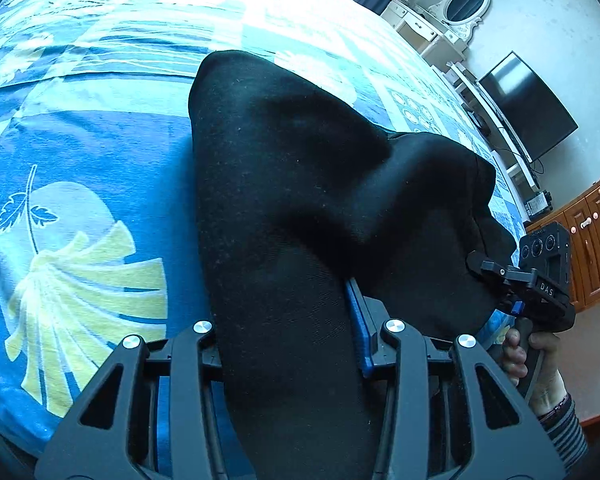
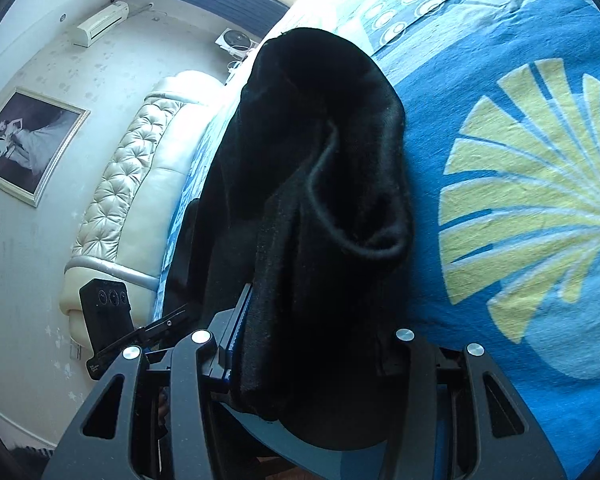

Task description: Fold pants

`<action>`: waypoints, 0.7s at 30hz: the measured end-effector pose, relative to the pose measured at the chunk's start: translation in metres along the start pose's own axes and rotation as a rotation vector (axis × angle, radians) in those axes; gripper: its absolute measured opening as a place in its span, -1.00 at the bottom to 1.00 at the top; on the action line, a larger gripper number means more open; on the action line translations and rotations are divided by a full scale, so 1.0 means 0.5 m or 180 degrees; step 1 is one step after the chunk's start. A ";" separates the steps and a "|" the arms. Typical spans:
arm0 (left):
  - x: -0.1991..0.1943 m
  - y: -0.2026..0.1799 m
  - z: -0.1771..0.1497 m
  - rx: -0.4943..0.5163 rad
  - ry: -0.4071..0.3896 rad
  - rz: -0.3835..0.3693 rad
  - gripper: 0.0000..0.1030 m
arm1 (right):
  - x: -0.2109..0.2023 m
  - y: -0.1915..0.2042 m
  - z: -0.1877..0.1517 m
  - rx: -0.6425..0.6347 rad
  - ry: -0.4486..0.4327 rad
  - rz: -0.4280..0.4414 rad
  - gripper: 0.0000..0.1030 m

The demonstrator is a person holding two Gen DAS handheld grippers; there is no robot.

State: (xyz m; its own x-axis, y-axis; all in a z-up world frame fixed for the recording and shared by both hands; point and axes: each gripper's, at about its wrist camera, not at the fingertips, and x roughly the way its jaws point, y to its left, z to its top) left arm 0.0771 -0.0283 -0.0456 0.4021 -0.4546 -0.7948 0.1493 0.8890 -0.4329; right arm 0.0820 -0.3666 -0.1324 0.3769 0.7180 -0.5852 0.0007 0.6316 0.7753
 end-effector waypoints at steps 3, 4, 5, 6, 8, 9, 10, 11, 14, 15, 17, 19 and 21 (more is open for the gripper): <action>-0.012 0.014 -0.006 -0.0018 -0.0028 0.0001 -0.19 | 0.025 0.027 0.002 -0.0011 0.0013 -0.0011 -0.09; -0.016 0.019 -0.010 -0.0027 -0.0037 -0.0001 -0.19 | 0.028 0.030 0.001 -0.0008 0.0015 -0.0011 -0.09; -0.020 0.025 -0.012 -0.0033 -0.0046 -0.0005 -0.19 | 0.032 0.033 0.000 -0.0007 0.0018 -0.0016 -0.09; -0.022 0.029 -0.013 -0.0038 -0.0054 -0.0010 -0.19 | 0.029 0.028 0.005 -0.0014 0.0026 -0.0023 -0.09; -0.024 0.034 -0.015 -0.0050 -0.0065 -0.0024 -0.19 | 0.032 0.032 0.007 -0.0021 0.0029 -0.0040 -0.09; -0.025 0.034 -0.015 -0.0057 -0.0070 -0.0030 -0.19 | 0.036 0.037 0.008 -0.0022 0.0033 -0.0047 -0.09; -0.028 0.040 -0.017 -0.0061 -0.0073 -0.0037 -0.19 | 0.037 0.038 0.008 -0.0019 0.0033 -0.0055 -0.09; -0.030 0.042 -0.018 -0.0067 -0.0077 -0.0042 -0.19 | 0.039 0.040 0.008 -0.0022 0.0035 -0.0060 -0.09; -0.035 0.048 -0.020 -0.0074 -0.0086 -0.0050 -0.19 | 0.042 0.045 0.007 -0.0023 0.0035 -0.0059 -0.09; -0.036 0.052 -0.021 -0.0076 -0.0087 -0.0056 -0.19 | 0.040 0.045 0.007 -0.0023 0.0031 -0.0060 -0.09; -0.036 0.055 -0.022 -0.0085 -0.0086 -0.0066 -0.19 | 0.039 0.043 0.008 -0.0019 0.0028 -0.0051 -0.09; -0.036 0.056 -0.023 -0.0082 -0.0086 -0.0066 -0.19 | 0.036 0.038 0.010 -0.0014 0.0025 -0.0044 -0.09; -0.039 0.063 -0.024 -0.0079 -0.0086 -0.0062 -0.19 | 0.035 0.036 0.010 -0.0020 0.0026 -0.0047 -0.09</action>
State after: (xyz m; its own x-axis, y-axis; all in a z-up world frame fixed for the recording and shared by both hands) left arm 0.0632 0.0079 -0.0486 0.4237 -0.4698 -0.7744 0.1351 0.8782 -0.4589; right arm 0.0933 -0.3442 -0.1272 0.3694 0.7109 -0.5984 0.0004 0.6439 0.7651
